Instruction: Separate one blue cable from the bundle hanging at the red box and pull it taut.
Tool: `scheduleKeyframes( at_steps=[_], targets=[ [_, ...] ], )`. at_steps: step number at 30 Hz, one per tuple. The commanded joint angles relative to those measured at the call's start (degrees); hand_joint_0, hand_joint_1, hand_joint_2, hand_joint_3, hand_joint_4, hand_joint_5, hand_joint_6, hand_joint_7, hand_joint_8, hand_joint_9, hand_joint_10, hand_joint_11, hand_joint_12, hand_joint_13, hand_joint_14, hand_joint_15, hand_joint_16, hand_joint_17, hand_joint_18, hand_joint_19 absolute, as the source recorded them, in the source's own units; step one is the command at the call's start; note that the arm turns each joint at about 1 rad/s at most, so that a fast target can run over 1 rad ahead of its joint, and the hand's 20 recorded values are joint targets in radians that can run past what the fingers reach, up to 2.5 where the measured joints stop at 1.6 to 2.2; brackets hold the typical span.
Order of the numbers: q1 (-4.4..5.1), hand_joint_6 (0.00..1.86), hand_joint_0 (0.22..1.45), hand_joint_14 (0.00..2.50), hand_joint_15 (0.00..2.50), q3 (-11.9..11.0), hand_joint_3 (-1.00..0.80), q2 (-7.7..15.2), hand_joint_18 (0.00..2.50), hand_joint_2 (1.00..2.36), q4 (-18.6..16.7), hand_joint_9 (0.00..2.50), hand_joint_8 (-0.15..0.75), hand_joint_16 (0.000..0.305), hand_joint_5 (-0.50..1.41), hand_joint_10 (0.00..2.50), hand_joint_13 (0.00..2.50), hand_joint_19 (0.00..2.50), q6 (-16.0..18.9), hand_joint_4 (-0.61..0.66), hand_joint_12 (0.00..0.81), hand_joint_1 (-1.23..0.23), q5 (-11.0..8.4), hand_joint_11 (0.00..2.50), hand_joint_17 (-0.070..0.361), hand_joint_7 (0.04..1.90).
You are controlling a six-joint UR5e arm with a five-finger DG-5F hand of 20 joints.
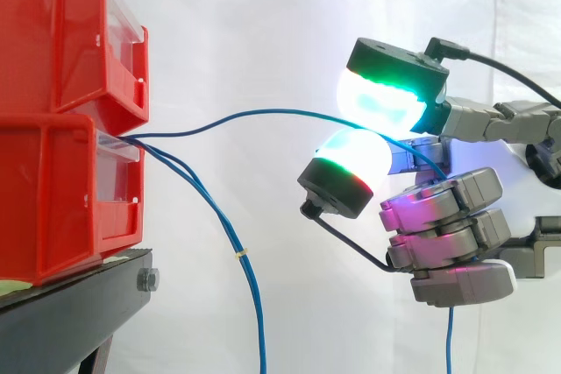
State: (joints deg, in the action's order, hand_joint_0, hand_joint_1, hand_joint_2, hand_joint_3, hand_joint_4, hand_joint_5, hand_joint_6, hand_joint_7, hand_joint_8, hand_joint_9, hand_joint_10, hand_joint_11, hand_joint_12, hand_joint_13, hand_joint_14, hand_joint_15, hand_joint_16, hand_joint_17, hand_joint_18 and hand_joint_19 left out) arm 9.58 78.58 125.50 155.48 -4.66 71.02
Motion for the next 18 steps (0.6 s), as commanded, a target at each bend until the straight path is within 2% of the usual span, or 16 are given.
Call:
scheduleKeyframes(
  at_steps=[1, 18],
  targets=[
    [0.0, 0.93, 0.73, 2.02, 1.35, -0.01, -0.05, 0.01, 1.29, 1.01, 0.0, 1.01, 0.32, 0.04, -0.14, 1.26, 0.9, 1.44, 0.0, -0.26, 0.351, -0.84, 0.0, 1.39, 0.09, 1.43],
    [0.0, 0.93, 0.73, 2.01, 1.36, 0.08, -0.06, 0.01, 1.29, 1.01, 0.0, 1.01, 0.325, 0.04, -0.14, 1.24, 0.9, 1.44, 0.0, -0.26, 0.357, -0.84, 0.0, 1.39, 0.091, 1.42]
  ],
)
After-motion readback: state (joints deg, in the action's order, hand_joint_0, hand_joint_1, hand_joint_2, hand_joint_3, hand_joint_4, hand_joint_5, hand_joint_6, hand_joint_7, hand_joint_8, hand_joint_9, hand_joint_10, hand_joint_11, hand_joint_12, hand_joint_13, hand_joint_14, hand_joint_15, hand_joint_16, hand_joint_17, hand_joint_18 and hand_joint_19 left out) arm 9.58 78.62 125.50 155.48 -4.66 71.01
